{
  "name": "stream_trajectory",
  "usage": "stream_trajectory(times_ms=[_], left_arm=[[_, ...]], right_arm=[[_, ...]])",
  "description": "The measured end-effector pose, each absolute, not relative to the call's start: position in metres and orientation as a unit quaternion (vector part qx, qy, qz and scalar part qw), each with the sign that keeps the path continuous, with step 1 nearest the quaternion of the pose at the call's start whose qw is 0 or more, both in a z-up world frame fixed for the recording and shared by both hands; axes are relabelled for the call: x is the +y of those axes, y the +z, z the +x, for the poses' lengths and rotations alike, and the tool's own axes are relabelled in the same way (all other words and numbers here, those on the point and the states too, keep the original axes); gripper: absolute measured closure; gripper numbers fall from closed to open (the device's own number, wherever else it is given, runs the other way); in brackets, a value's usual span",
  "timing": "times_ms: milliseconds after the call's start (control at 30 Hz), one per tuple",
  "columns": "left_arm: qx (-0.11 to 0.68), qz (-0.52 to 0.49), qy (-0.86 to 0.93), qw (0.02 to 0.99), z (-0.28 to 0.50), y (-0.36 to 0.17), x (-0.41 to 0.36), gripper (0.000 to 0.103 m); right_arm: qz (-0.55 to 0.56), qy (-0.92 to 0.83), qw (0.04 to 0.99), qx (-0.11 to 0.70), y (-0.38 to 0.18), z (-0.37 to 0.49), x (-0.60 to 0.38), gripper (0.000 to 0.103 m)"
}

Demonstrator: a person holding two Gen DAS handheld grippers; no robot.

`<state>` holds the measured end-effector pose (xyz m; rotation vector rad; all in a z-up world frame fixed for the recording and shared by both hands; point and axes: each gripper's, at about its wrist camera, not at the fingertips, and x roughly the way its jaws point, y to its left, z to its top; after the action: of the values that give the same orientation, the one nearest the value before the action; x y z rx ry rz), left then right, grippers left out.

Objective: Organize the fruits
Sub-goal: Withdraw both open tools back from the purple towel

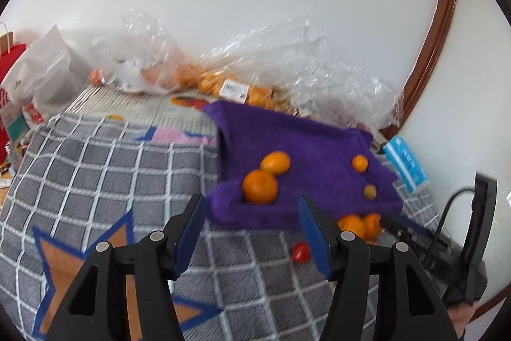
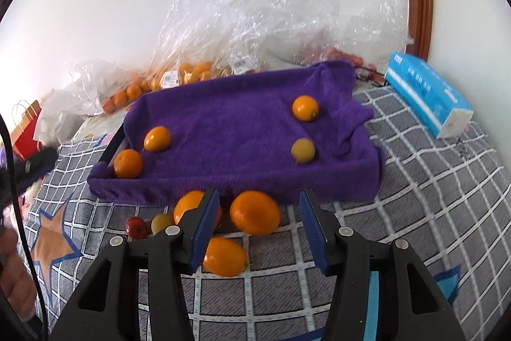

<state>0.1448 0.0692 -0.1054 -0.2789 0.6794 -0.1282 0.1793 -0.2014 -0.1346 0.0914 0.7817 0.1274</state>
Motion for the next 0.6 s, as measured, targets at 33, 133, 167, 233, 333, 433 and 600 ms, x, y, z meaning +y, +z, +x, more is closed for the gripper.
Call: stream_trajectory(times_ms=[33,133,167,233,333,433,600], left_arm=[[0.339,-0.129,-0.053,0.930,0.140,-0.110,0.071,0.045],[0.354,-0.123,-0.039,0.926,0.130,-0.125,0.078,0.045],[0.363,-0.125,-0.040,0.922,0.130,-0.130,0.080,0.045],[0.380,-0.131,-0.044,0.915,0.131,-0.142,0.083,0.045],[0.392,-0.127,-0.043,0.910,0.129,-0.156,0.084,0.045],[0.395,-0.121,-0.040,0.910,0.128,-0.163,0.082,0.045],[0.402,-0.115,-0.029,0.908,0.127,-0.168,0.082,0.045]], right_arm=[[0.046,0.064,0.921,0.382,-0.136,0.179,-0.200,0.051],[0.053,0.070,0.917,0.390,-0.141,0.181,-0.193,0.051],[0.053,0.072,0.916,0.392,-0.143,0.181,-0.190,0.051],[0.047,0.074,0.914,0.396,-0.145,0.182,-0.184,0.051],[0.029,0.071,0.916,0.394,-0.146,0.181,-0.175,0.049],[0.020,0.068,0.917,0.393,-0.147,0.181,-0.171,0.047],[0.022,0.064,0.915,0.398,-0.146,0.181,-0.174,0.047]])
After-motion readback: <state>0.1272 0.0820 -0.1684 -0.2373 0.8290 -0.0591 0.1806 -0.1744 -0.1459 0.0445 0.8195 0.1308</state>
